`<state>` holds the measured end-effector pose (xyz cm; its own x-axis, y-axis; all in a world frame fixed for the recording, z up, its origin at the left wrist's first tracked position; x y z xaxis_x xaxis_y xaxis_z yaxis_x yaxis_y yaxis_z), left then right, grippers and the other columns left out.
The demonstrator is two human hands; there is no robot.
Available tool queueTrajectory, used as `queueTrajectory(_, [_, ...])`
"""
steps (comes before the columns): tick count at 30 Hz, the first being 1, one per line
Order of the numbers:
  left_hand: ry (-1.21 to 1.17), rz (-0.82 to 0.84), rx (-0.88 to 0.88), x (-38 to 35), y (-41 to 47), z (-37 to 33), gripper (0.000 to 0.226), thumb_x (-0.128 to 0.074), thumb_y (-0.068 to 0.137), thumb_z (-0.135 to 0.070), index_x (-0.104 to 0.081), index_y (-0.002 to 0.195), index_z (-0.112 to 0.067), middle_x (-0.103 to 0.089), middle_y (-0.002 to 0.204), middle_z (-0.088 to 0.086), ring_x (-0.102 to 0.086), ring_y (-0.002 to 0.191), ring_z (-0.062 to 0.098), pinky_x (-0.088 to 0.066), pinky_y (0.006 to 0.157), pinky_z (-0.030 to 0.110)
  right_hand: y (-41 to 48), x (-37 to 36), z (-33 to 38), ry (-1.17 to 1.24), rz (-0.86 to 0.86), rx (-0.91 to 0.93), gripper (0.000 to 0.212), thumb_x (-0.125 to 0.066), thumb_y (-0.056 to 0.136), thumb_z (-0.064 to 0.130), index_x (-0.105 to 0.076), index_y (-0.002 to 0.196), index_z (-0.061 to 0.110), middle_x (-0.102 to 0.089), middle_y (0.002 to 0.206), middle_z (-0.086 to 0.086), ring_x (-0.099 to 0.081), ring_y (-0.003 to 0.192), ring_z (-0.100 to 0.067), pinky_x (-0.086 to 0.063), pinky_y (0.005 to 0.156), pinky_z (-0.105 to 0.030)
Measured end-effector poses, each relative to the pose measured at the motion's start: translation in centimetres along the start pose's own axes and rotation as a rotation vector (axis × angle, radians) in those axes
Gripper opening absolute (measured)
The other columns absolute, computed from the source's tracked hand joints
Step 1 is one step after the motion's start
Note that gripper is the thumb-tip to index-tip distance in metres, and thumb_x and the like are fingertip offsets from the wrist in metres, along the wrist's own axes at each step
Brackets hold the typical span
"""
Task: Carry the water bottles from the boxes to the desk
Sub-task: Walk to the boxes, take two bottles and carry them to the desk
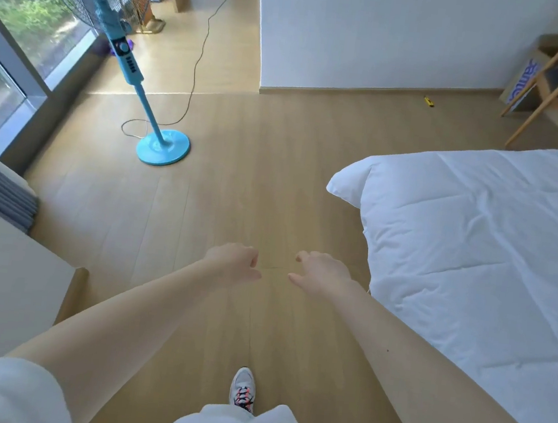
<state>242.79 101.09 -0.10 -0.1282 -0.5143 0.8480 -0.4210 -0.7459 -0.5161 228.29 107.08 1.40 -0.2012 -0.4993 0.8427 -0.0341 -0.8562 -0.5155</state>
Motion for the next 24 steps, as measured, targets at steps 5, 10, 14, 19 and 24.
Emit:
queueTrajectory(5, [0.015, 0.018, -0.003, 2.8, 4.1, 4.8, 0.035, -0.054, 0.092, -0.042, -0.053, 0.116, -0.017, -0.059, 0.116, 0.007, -0.058, 0.103, 0.027, -0.048, 0.087, 0.036, 5.3, 3.4, 2.9, -0.01, -0.009, -0.028, 0.052, -0.041, 0.1, 0.045, -0.036, 0.144, 0.017, -0.043, 0.143, -0.005, -0.042, 0.13, -0.025, -0.039, 0.098, -0.038])
queueTrajectory(10, [0.042, 0.016, -0.01, 4.9, 7.4, 8.0, 0.034, -0.051, 0.093, -0.041, -0.053, 0.116, -0.016, -0.059, 0.117, 0.007, -0.058, 0.104, 0.027, -0.046, 0.082, 0.034, 9.2, 5.1, 4.2, -0.023, 0.003, -0.056, 0.053, -0.041, 0.1, 0.046, -0.036, 0.145, 0.019, -0.041, 0.144, -0.004, -0.041, 0.131, -0.025, -0.039, 0.1, -0.039])
queueTrajectory(14, [0.02, 0.006, -0.012, 6.6, 9.7, 9.2, 0.034, -0.05, 0.094, -0.042, -0.053, 0.117, -0.016, -0.058, 0.119, 0.006, -0.057, 0.105, 0.027, -0.043, 0.078, 0.033, 11.8, 6.7, 4.2, -0.039, 0.006, -0.067, 0.054, -0.041, 0.1, 0.045, -0.033, 0.146, 0.019, -0.039, 0.145, -0.005, -0.041, 0.131, -0.025, -0.039, 0.1, -0.038])
queueTrajectory(19, [0.006, 0.003, 0.011, 8.3, 12.8, 10.1, 0.035, -0.051, 0.094, -0.043, -0.053, 0.117, -0.016, -0.058, 0.118, 0.006, -0.057, 0.106, 0.026, -0.041, 0.076, 0.031, 15.8, 8.6, 4.2, -0.049, 0.012, -0.034, 0.056, -0.042, 0.1, 0.045, -0.031, 0.147, 0.018, -0.037, 0.146, -0.007, -0.041, 0.131, -0.026, -0.04, 0.1, -0.039])
queueTrajectory(24, [-0.019, 0.04, 0.078, 10.8, 17.3, 11.7, 0.035, -0.053, 0.092, -0.044, -0.053, 0.114, -0.016, -0.058, 0.117, 0.008, -0.056, 0.104, 0.028, -0.047, 0.088, 0.036, 21.5, 11.5, 2.9, -0.043, 0.019, 0.021, 0.055, -0.041, 0.1, 0.043, -0.031, 0.147, 0.015, -0.036, 0.148, -0.008, -0.04, 0.133, -0.026, -0.038, 0.101, -0.037])
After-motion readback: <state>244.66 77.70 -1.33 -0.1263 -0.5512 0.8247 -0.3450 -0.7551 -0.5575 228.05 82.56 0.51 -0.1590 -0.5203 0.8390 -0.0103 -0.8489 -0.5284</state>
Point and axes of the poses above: each hand's wrist, its own y-axis towards the middle knuckle, its own x-axis out of the back of the hand, z = x × y, the point moved 7 cm from there along y, towards the middle knuckle
